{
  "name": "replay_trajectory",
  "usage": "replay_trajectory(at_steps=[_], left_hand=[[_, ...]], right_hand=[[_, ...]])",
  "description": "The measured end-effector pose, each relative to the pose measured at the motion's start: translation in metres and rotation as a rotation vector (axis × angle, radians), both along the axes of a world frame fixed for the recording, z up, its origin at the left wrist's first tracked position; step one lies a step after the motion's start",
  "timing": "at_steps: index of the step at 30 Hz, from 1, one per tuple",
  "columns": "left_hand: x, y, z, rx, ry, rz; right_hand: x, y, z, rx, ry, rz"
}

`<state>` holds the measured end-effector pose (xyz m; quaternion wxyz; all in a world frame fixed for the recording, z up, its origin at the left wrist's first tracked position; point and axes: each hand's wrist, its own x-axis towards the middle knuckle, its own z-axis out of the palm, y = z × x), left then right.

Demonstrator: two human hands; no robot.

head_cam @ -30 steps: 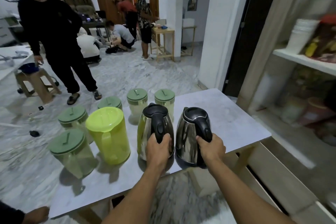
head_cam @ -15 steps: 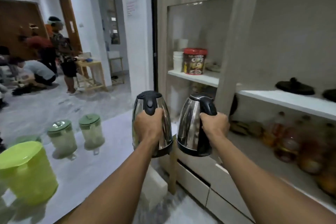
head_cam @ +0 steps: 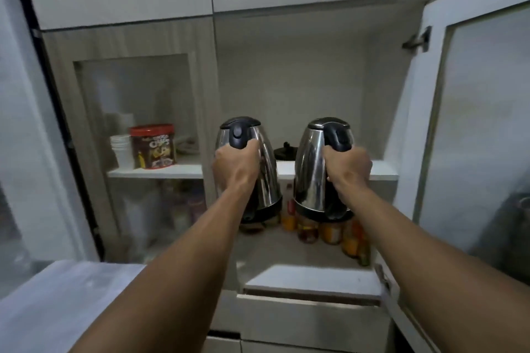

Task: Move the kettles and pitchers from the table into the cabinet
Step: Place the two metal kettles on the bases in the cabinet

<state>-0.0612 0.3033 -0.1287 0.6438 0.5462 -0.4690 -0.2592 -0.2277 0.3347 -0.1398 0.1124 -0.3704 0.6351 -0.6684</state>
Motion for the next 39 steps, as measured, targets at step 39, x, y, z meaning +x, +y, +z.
replay_trajectory(at_steps=[39], left_hand=[[-0.194,-0.419,-0.002,-0.04,-0.035,-0.183]], right_hand=[[-0.21,-0.391,0.005,-0.027,-0.061,-0.208]])
